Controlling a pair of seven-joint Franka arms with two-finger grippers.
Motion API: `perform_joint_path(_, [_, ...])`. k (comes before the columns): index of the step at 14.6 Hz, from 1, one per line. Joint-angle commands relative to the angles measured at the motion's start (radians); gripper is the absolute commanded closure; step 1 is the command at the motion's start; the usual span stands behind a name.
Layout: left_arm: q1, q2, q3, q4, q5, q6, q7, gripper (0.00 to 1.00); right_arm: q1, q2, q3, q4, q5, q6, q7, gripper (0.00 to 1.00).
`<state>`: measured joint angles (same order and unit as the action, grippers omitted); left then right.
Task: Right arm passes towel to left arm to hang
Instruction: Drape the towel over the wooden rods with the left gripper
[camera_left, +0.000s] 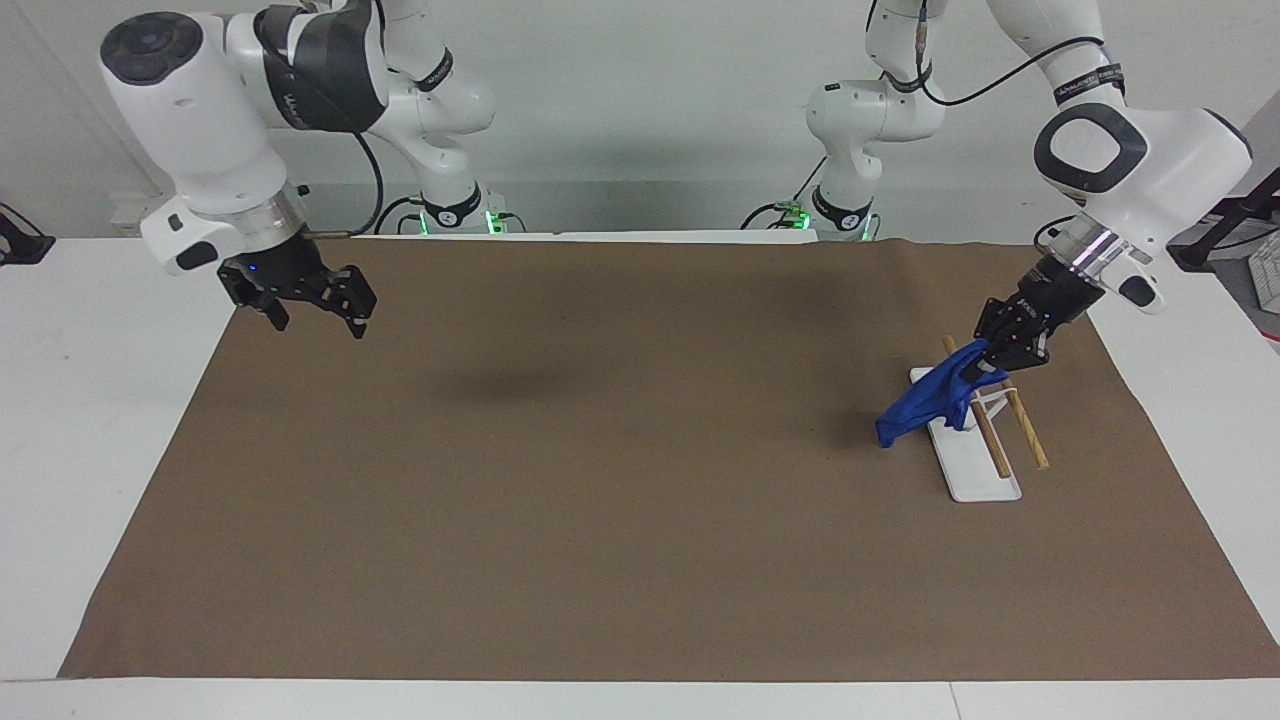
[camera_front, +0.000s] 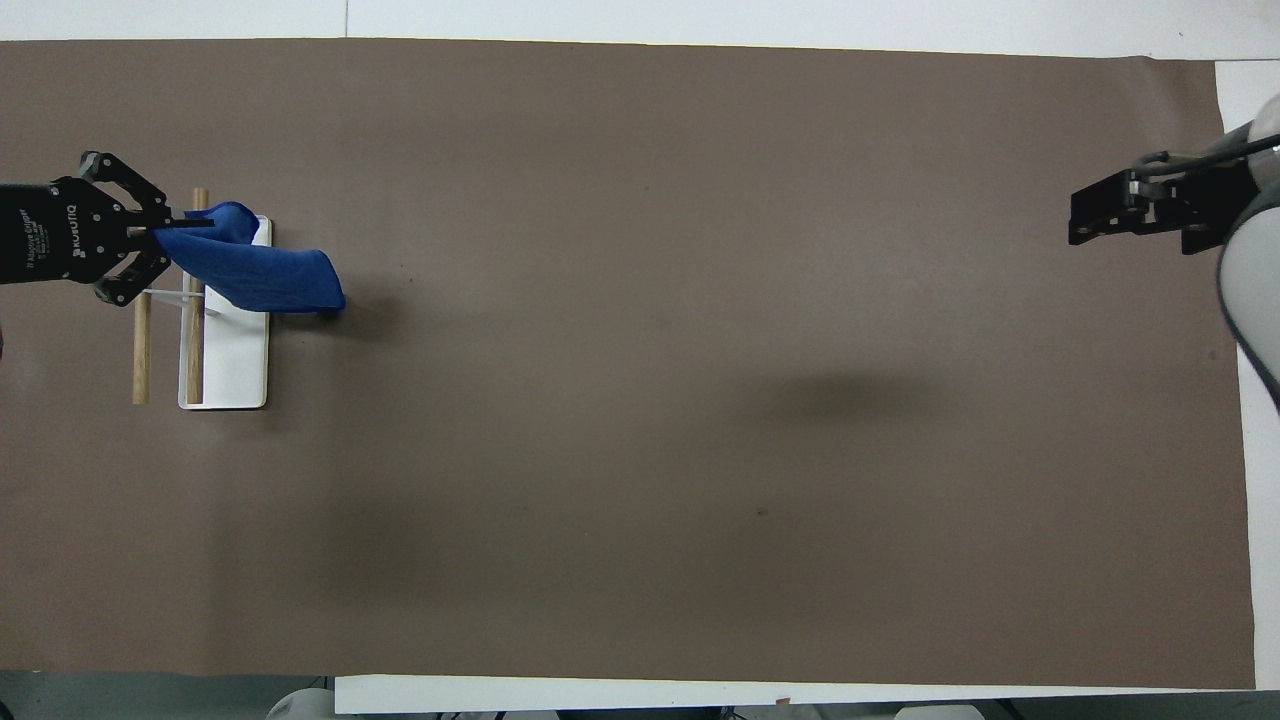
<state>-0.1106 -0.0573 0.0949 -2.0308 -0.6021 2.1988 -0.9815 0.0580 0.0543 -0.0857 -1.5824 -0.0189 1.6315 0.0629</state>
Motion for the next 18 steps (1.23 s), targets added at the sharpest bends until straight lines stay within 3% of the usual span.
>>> perform_joint_path(1, [0.0, -0.038, 0.008, -0.04, -0.007, 0.056, -0.019, 1.0, 0.006, -0.03, -0.006, -0.042, 0.017, 0.004, -0.038, 0.01])
perform_joint_path(6, [0.008, -0.038, 0.118, -0.04, -0.005, 0.045, 0.073, 1.0, 0.006, -0.033, -0.006, -0.089, 0.017, 0.062, -0.035, 0.01])
perform_joint_path(11, [0.012, -0.035, 0.16, -0.034, -0.004, 0.052, 0.202, 1.0, 0.005, -0.031, -0.008, -0.088, 0.017, 0.056, -0.038, 0.01])
perform_joint_path(14, [0.012, -0.033, 0.232, -0.014, -0.004, 0.047, 0.318, 1.0, 0.0, 0.007, -0.002, 0.005, 0.008, 0.065, -0.046, 0.01])
perform_joint_path(18, [0.012, -0.029, 0.235, -0.025, -0.004, 0.127, 0.359, 1.0, -0.012, 0.006, 0.009, 0.007, 0.013, 0.062, -0.046, 0.01])
